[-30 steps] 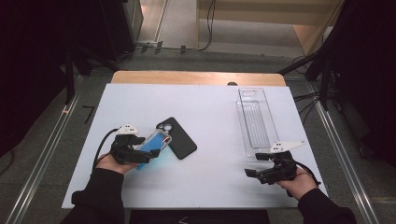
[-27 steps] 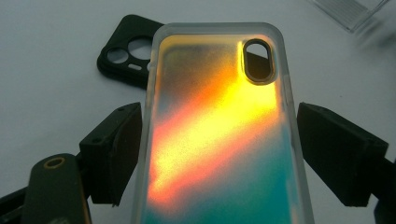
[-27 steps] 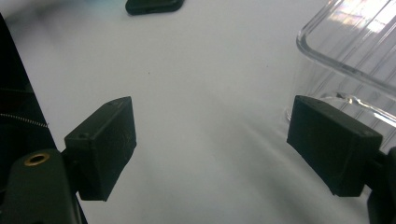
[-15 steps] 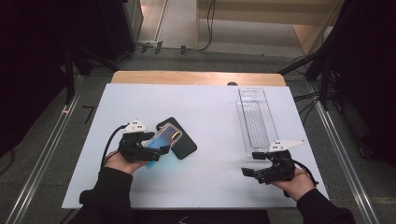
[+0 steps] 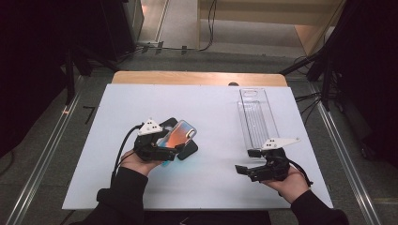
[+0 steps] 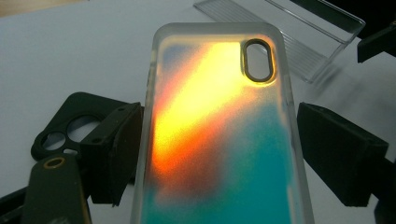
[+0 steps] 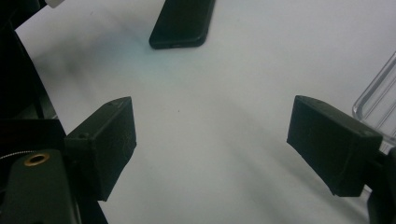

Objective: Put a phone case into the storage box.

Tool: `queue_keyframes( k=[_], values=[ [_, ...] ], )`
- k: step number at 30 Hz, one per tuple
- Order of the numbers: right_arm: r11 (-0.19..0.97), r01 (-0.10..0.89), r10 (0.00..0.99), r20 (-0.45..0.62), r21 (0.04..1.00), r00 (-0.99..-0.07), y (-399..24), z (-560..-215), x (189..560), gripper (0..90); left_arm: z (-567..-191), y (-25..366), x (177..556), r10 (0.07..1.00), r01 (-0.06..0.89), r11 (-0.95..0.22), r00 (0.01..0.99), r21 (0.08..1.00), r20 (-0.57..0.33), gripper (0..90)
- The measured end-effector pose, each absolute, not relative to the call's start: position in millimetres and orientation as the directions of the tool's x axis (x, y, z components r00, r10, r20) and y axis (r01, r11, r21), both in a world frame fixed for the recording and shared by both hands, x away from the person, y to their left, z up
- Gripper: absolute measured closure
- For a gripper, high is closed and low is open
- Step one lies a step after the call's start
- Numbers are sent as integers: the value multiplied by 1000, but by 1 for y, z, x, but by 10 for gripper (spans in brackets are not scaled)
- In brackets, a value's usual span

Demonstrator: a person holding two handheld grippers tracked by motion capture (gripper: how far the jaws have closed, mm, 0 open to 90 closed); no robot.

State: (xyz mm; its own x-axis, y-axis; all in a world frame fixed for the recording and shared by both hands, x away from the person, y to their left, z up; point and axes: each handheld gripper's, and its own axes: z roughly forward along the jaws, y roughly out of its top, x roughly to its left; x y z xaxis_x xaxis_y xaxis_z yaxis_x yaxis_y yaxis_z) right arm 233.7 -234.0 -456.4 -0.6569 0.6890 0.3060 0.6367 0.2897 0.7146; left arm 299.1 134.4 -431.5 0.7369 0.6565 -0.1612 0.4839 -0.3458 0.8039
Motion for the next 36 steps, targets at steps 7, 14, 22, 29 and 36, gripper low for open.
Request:
queue_keyframes(
  k=[7,14,22,29,36],
  values=[
    [275,641,690,318,717,-651,-222,-450,239,139,-434,120,298,679,447,-301,721,842,-140,171],
    [259,635,692,320,728,-648,-213,-445,243,139,-440,110,295,686,403,-301,721,864,-97,171],
    [243,631,692,324,737,-645,-203,-436,250,139,-450,105,294,688,397,-269,717,877,-113,171],
    [226,628,689,333,745,-643,-194,-428,258,139,-454,104,290,698,375,-239,708,896,-110,171],
    [218,609,687,324,763,-651,-182,-417,268,140,-462,100,288,676,370,-233,727,899,-123,171]
  ],
)
